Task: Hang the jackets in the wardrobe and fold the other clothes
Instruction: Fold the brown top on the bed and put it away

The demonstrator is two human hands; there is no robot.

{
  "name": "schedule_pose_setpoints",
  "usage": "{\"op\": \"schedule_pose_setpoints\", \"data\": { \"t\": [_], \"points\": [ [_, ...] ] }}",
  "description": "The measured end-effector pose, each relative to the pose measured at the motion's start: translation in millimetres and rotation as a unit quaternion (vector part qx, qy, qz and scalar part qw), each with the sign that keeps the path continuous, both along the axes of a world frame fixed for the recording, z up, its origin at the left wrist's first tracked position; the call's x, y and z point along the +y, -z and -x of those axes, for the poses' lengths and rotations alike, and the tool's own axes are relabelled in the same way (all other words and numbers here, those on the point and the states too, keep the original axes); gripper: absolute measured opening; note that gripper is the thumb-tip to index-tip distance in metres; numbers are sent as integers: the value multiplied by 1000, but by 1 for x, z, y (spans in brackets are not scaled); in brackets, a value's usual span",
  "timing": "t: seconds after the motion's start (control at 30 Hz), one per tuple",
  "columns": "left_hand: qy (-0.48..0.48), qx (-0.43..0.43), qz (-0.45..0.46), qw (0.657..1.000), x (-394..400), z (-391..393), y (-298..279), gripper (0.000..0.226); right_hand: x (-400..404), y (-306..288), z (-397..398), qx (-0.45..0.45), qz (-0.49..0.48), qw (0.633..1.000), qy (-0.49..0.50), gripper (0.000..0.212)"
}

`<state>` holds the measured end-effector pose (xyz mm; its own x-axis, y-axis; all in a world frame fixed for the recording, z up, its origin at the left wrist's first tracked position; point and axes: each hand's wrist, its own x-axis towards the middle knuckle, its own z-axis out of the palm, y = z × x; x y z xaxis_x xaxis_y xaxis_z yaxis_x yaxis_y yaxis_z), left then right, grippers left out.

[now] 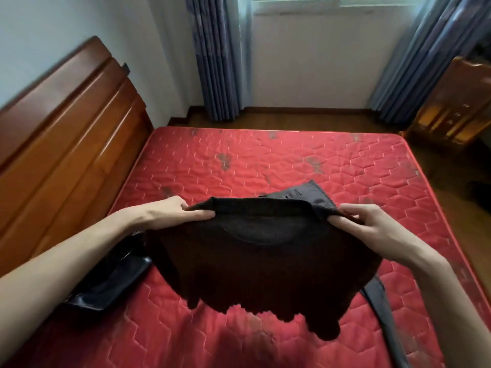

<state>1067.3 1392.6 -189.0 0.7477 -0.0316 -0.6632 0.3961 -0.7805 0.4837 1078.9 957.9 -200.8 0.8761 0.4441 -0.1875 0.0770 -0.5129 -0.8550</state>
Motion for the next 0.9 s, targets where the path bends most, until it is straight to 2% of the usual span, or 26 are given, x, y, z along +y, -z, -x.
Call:
{"op": "schedule_pose_setpoints", "data": {
  "t": [0.1,0.2,0.3,0.4,0.47,0.53,0.57,0.6,0.67,0.77,0.83,0.9],
  "points": [
    [-6,27,5,1000,3,-20,13,68,4,11,-35,-8,121,993,-5,36],
    [13,-41,-23,999,7,-53,66,62,26,54,-76,-55,261,964,-16,36],
    [38,-130,-75,988,15,-94,148,50,52,131,-127,-98,356,929,-34,30],
    [14,-187,-128,974,22,-141,238,45,70,225,-184,-100,375,921,-17,32],
    [-32,-242,-157,957,21,-170,300,37,80,290,-219,-120,332,935,39,28],
    [-65,-326,-243,911,13,-182,366,14,90,352,-237,-137,278,943,126,28],
    [-66,-349,-299,886,8,-180,400,12,92,384,-237,-131,258,941,177,32],
    [-53,-345,-340,873,2,-170,432,24,93,415,-229,-114,238,939,223,35],
    [27,-305,-349,886,-15,-134,493,38,87,474,-198,-59,218,936,271,37],
    [149,-261,-303,904,-35,-73,565,44,66,540,-139,18,260,928,266,38],
    [191,-219,-288,912,-44,-44,594,43,49,566,-112,58,299,920,248,41],
    [221,-168,-271,922,-49,-29,611,52,37,581,-98,105,328,909,236,44]
  ]
}}
